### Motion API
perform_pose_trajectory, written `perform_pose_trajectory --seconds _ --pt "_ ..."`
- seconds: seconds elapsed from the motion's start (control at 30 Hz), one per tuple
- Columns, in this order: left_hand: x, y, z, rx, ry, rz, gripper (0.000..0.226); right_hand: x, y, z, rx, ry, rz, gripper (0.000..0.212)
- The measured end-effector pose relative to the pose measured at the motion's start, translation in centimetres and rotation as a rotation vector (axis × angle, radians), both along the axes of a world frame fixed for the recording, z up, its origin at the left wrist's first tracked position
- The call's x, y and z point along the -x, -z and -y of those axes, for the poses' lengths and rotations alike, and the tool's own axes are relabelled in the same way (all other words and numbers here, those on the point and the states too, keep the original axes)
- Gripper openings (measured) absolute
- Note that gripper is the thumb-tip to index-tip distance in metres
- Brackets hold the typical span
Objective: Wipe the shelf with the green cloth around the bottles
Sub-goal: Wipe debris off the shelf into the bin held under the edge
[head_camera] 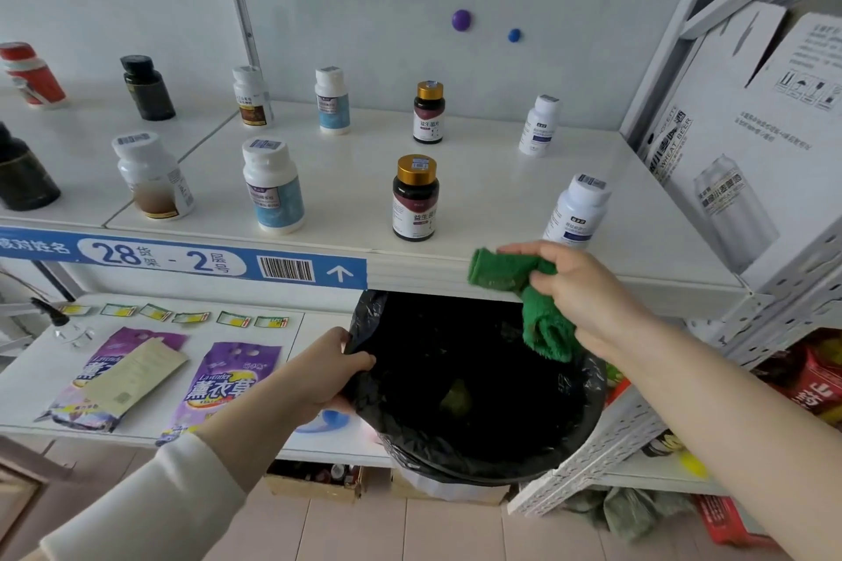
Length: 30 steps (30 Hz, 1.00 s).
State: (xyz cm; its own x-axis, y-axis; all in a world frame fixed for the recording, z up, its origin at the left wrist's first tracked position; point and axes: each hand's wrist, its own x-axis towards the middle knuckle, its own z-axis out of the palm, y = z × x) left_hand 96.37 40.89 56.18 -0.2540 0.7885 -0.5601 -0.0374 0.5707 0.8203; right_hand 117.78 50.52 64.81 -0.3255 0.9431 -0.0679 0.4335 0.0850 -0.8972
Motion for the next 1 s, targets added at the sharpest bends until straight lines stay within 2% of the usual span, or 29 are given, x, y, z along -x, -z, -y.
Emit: perform_pose_trajectory --seconds 0.07,0.13,0.27,0.4,0.5,0.63,0.73,0.93,1.0 --pt "-0.3 -0.2 0.3 0.001 -0.001 -0.004 0.024 0.2 -0.7 -0.9 -0.12 0.044 0.026 0.047" --pt "-0.6 -0.3 0.5 0.003 -0.007 -0.012 0.024 0.9 -0.6 -2.0 -0.254 0.041 0.141 0.046" --pt "-1.1 -0.4 0.9 0.0 -0.023 -0.017 0.021 2.5 1.7 -1.5 -0.37 -0.028 0.32 0.055" --pt "-1.5 -0.2 1.4 0.002 -0.045 -0.013 0.022 1.4 3.9 0.8 -0.504 -0.079 0.252 0.057" --pt "-2.0 0.0 1.9 0.007 -0.053 -0.034 0.025 -0.7 3.9 2.4 -0.301 -0.167 0.271 0.046" --pt "-2.7 0.0 2.5 0.007 -0.071 -0.031 0.027 -2.0 4.1 2.9 -0.136 -0.114 0.227 0.043" --pt "-3.2 0.0 3.0 0.014 -0.081 -0.025 0.026 -2.1 4.6 4.1 0.141 -0.196 0.198 0.043" --pt "-4.1 0.8 4.7 0.018 -0.115 -0.03 0.028 -2.5 6.5 5.3 0.193 -0.232 0.3 0.042" --pt "-4.1 1.2 5.5 0.018 -0.132 -0.027 0.027 -2.5 6.8 5.7 0.12 -0.252 0.337 0.041"
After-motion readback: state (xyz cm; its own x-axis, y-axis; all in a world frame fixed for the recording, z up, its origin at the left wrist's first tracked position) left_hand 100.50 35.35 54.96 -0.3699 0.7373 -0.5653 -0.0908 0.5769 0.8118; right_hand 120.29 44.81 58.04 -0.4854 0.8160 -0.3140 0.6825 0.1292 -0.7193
